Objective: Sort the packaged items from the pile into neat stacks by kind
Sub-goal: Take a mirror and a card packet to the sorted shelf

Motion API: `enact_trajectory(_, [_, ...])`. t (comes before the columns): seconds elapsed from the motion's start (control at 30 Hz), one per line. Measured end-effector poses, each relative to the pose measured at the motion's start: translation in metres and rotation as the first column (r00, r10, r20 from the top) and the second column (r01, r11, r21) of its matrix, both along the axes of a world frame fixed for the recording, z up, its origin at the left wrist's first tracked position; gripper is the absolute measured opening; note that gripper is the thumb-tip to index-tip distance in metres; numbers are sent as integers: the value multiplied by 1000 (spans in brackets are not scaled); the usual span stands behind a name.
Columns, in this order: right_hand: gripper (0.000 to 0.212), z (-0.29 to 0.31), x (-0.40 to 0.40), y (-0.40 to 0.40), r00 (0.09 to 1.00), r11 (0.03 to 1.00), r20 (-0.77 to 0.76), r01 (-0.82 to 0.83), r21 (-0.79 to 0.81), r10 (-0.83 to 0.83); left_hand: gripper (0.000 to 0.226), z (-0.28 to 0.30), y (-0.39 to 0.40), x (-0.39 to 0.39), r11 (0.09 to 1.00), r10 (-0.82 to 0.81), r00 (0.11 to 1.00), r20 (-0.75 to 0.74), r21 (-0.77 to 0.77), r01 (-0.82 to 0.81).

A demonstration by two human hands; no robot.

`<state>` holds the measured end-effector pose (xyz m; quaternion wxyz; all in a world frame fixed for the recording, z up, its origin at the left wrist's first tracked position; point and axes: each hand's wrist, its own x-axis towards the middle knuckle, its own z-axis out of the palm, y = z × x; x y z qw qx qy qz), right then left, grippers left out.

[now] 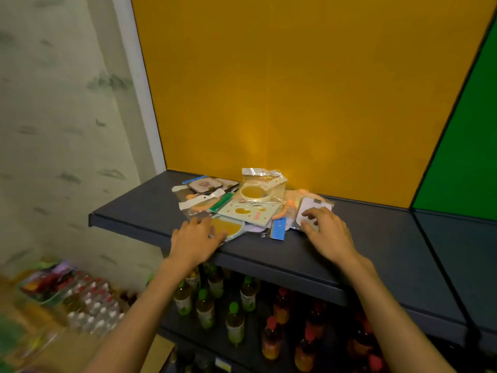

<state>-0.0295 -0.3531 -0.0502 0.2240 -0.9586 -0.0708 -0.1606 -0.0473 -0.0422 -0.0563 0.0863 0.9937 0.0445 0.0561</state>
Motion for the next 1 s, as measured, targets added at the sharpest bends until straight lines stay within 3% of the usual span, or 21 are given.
enact_trajectory(0.1, [27, -5, 5, 12, 998, 998, -25, 54, -28, -55, 70, -6, 7, 12, 1000, -30, 1000, 1, 1, 30])
enact_trajectory(0.2, [26, -6, 9, 23, 995, 994, -24, 100, -43, -101, 68, -6, 14, 22, 973, -66, 996, 63, -218, 79])
enact_trajectory(0.3, [27, -8, 12, 28, 988, 986, -11, 154, -63, -155, 81, 0, 17, 27, 852, -7, 998, 67, -522, 41])
enact_trajectory(0.43, [28, -13, 9, 28, 972, 970, -15, 234, -71, -236, 108, 5, 20, 30, 679, 63, 998, -14, -732, -53])
enact_trajectory(0.6, [47, -18, 3, 17, 927, 924, -39, 368, -105, -373, 138, 8, 24, 34, 617, 88, 992, -86, -778, -122])
enact_trajectory(0.83, [86, -26, 0, 18, 834, 842, -125, 521, -140, -537, 145, 8, 25, 40, 582, 89, 990, -109, -801, -141])
enact_trajectory(1.0, [98, -29, -1, 21, 818, 830, -151, 537, -150, -556, 140, 5, 22, 34, 554, 88, 995, -43, -828, -85])
